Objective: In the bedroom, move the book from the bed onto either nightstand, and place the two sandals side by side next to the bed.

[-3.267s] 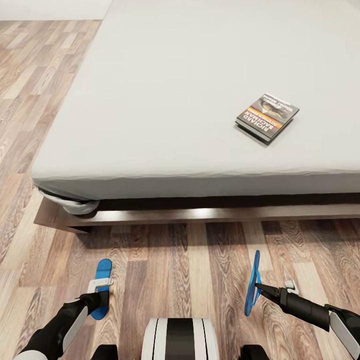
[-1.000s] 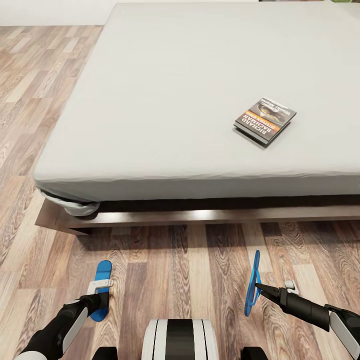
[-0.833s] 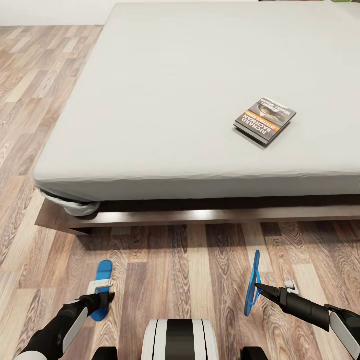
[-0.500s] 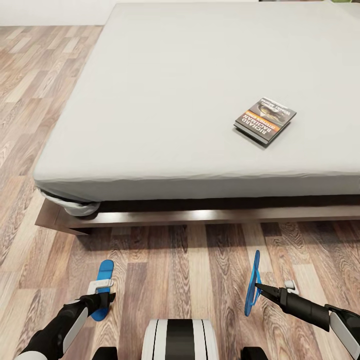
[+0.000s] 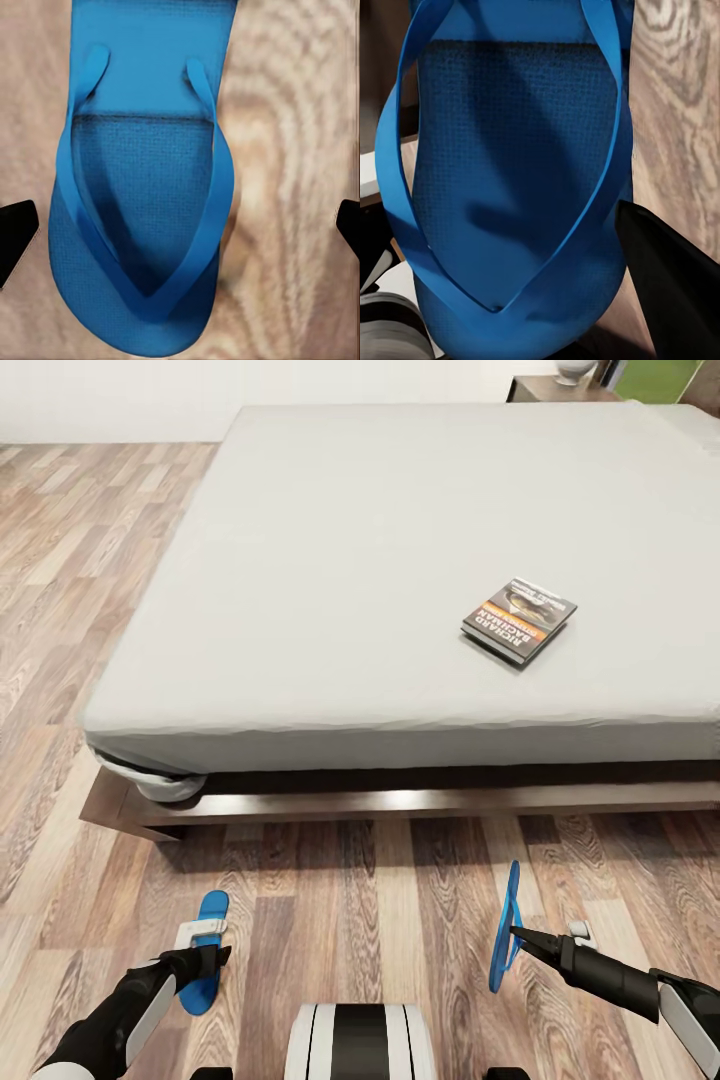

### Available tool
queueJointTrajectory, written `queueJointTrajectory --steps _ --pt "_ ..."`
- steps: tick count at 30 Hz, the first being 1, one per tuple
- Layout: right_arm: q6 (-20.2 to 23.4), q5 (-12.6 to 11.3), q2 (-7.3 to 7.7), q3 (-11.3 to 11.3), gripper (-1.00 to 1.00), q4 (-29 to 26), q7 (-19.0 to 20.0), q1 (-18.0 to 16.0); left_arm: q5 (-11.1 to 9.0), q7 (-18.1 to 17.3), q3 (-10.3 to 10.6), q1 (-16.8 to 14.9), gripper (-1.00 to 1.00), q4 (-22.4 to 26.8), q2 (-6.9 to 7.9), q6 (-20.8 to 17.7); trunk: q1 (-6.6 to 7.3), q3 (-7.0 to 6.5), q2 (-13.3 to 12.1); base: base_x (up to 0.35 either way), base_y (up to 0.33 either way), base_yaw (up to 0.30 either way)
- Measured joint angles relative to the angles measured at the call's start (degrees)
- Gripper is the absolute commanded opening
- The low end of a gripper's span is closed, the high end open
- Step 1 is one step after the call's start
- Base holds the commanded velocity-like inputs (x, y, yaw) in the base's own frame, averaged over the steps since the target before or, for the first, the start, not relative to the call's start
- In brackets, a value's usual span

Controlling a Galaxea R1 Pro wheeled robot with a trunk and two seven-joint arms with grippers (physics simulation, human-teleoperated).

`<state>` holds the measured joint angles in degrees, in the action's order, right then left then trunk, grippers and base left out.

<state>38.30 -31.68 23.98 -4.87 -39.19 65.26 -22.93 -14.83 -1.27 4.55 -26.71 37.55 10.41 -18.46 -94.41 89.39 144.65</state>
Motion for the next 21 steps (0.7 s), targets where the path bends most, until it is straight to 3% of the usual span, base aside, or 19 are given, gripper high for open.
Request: queueJointTrajectory --steps 21 --pt "0.0 0.0 0.01 0.0 -1.00 0.1 0.0 0.0 -0.1 -0.1 0.0 0.0 1.00 0.1 0.21 -0.1 0.54 -4.66 -0.3 0.000 0.000 0.000"
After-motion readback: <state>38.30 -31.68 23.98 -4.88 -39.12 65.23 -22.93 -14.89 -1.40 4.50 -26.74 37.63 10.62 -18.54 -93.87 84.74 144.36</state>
